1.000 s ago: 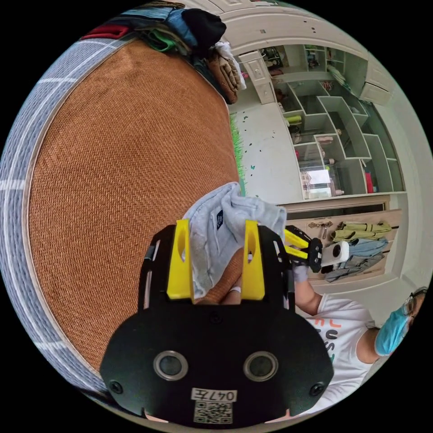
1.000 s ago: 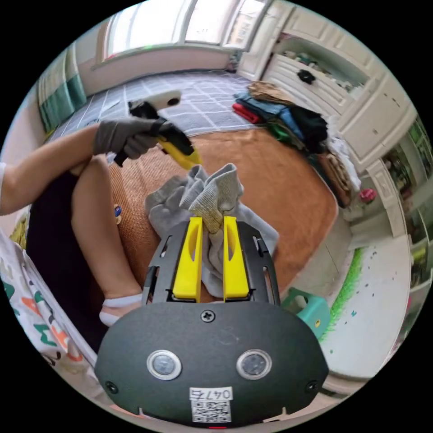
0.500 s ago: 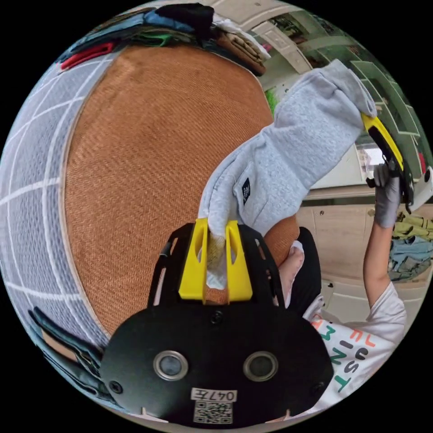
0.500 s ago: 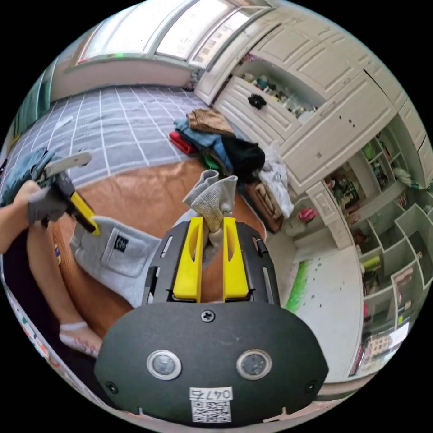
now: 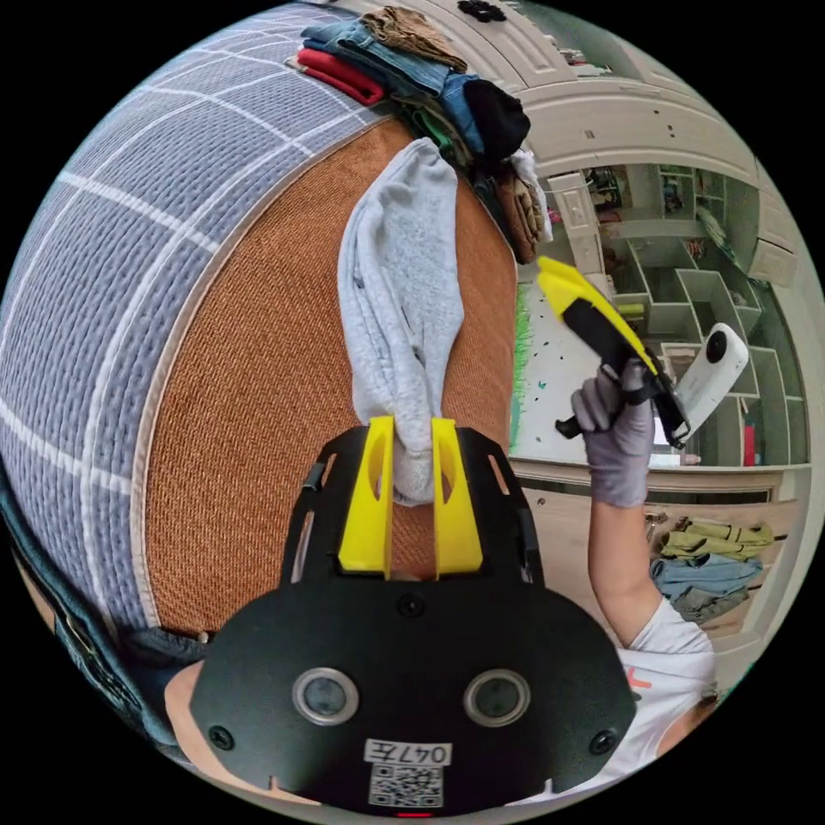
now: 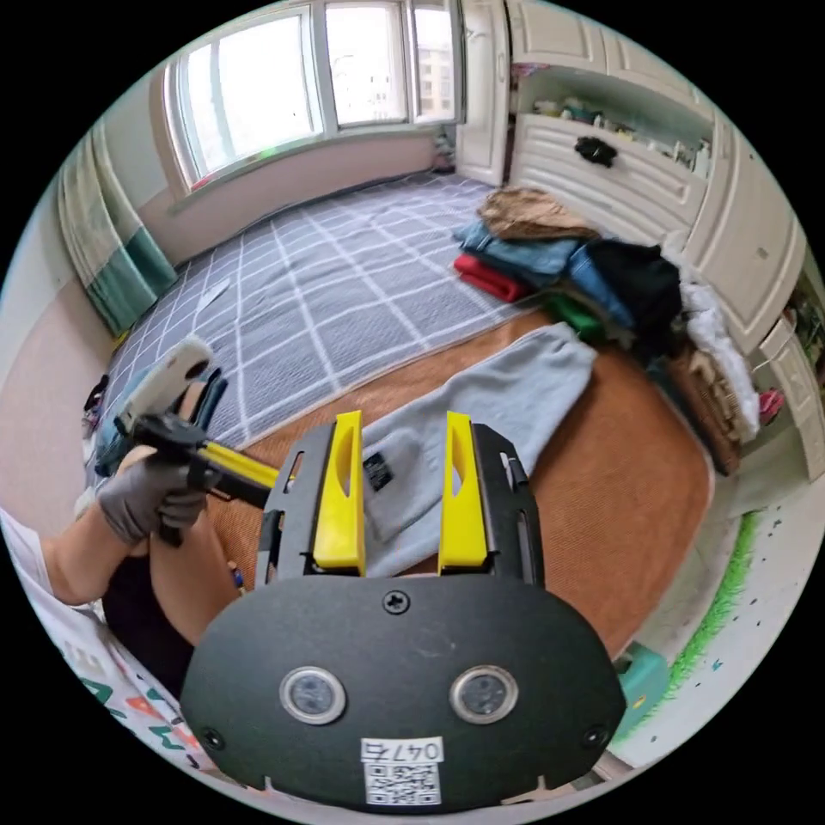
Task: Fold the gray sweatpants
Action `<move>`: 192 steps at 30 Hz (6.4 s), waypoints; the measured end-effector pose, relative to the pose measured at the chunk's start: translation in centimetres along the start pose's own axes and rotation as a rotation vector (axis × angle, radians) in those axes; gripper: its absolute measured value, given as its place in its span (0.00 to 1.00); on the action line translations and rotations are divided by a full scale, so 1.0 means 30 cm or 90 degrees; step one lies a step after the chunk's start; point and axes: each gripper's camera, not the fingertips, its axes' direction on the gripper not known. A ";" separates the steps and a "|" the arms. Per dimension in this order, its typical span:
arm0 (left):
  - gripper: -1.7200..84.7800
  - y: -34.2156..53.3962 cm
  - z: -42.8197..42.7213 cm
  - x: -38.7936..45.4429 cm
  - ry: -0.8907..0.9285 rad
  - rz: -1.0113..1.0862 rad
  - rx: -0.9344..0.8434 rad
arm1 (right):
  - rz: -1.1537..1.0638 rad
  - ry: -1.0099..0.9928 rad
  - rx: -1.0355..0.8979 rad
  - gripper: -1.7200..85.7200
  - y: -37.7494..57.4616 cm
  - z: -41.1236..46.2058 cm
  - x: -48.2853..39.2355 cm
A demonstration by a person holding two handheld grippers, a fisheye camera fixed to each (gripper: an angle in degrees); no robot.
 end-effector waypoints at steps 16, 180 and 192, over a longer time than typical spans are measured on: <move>0.18 0.048 -0.050 -0.061 0.067 0.117 -0.051 | 0.161 -0.087 -0.064 0.01 0.098 0.023 0.254; 0.01 -0.302 -0.069 0.243 -0.264 0.134 -0.046 | 0.154 0.147 -0.209 0.01 0.714 0.458 0.063; 0.01 -0.211 0.026 0.125 -0.295 0.171 -0.038 | 0.135 0.210 -0.292 0.01 0.667 0.515 -0.107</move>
